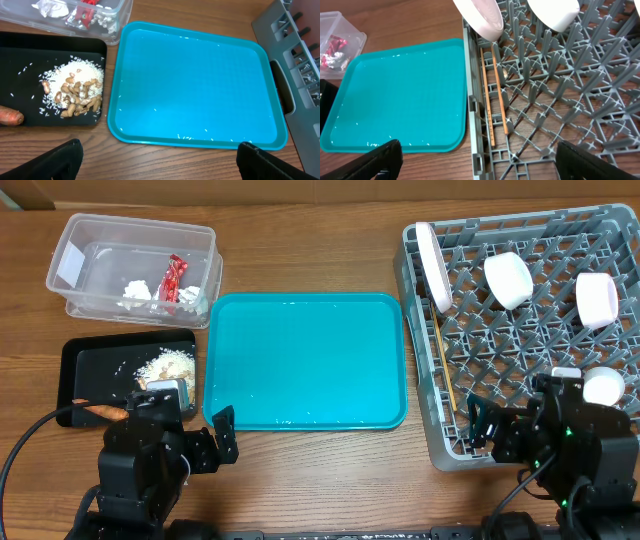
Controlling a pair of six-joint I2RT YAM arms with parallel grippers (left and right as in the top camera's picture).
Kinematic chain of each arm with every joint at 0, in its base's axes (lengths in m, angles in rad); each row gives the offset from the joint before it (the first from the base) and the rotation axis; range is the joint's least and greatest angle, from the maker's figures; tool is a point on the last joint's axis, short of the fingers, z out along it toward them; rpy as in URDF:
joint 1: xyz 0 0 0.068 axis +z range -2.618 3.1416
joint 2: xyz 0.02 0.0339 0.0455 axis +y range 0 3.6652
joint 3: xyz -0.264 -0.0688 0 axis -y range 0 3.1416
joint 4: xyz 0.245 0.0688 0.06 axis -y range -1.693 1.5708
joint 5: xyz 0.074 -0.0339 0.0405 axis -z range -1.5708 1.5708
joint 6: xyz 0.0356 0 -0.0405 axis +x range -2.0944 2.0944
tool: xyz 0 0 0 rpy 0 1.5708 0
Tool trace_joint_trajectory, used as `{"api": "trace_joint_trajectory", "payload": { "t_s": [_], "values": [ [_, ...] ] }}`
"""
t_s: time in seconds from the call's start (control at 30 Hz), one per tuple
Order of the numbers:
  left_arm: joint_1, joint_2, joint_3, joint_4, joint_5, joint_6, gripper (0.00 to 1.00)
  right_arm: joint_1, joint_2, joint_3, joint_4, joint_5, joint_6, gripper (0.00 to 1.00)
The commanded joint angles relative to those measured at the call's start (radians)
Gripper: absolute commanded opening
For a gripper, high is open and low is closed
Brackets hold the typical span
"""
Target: Sort waste into correct bins and load items into the dishwasher
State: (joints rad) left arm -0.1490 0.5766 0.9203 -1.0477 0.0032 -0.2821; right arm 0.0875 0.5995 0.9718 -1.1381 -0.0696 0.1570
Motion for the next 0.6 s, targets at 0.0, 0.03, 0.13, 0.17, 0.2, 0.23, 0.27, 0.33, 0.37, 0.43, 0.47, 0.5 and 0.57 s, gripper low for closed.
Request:
{"api": "trace_joint_trajectory", "payload": {
  "t_s": [0.0,0.03,0.13,0.17,0.2,0.23,0.27,0.33,0.37,0.43,0.47,0.5,0.57],
  "values": [
    [0.003,0.001,-0.012,0.000,-0.013,-0.010,1.00,0.002,-0.041,-0.006,0.000,0.027,-0.002,1.00],
    [0.003,0.001,-0.012,0.000,-0.013,-0.010,1.00,0.002,-0.052,-0.006,0.000,0.029,-0.002,1.00],
    [0.003,0.001,-0.012,0.000,-0.013,-0.010,1.00,0.001,-0.105,-0.026,0.020,0.056,-0.005,1.00],
    [0.003,0.001,-0.012,0.000,-0.013,-0.010,1.00,0.001,-0.129,-0.041,0.033,0.067,-0.005,1.00],
    [0.003,0.001,-0.012,0.000,-0.013,-0.010,1.00,0.001,-0.184,-0.087,0.069,0.081,-0.005,1.00],
    [0.003,0.001,-0.012,0.000,-0.013,-0.010,1.00,0.001,-0.222,-0.122,0.092,0.082,-0.005,1.00],
    [0.003,0.001,-0.012,0.000,-0.013,-0.010,1.00,0.001,-0.256,-0.157,0.114,0.084,-0.005,1.00],
    [0.003,0.001,-0.012,0.000,-0.013,-0.010,1.00,0.003,-0.344,-0.249,0.179,0.084,-0.005,1.00],
    [0.003,0.001,-0.012,0.000,-0.013,-0.010,1.00,0.003,-0.381,-0.289,0.210,0.083,-0.005,1.00],
    [0.003,0.001,-0.012,0.000,-0.013,-0.010,1.00,0.003,-0.487,-0.408,0.311,0.074,-0.005,1.00],
    [0.003,0.001,-0.012,0.000,-0.013,-0.010,1.00,0.003,-0.519,-0.446,0.346,0.068,-0.005,1.00],
    [0.003,0.001,-0.012,0.000,-0.013,-0.010,1.00,0.003,-0.551,-0.486,0.386,0.067,-0.004,1.00],
    [0.003,0.001,-0.012,0.000,-0.013,-0.010,1.00,0.003,-0.599,-0.567,0.491,0.061,-0.005,1.00]
  ]
}}
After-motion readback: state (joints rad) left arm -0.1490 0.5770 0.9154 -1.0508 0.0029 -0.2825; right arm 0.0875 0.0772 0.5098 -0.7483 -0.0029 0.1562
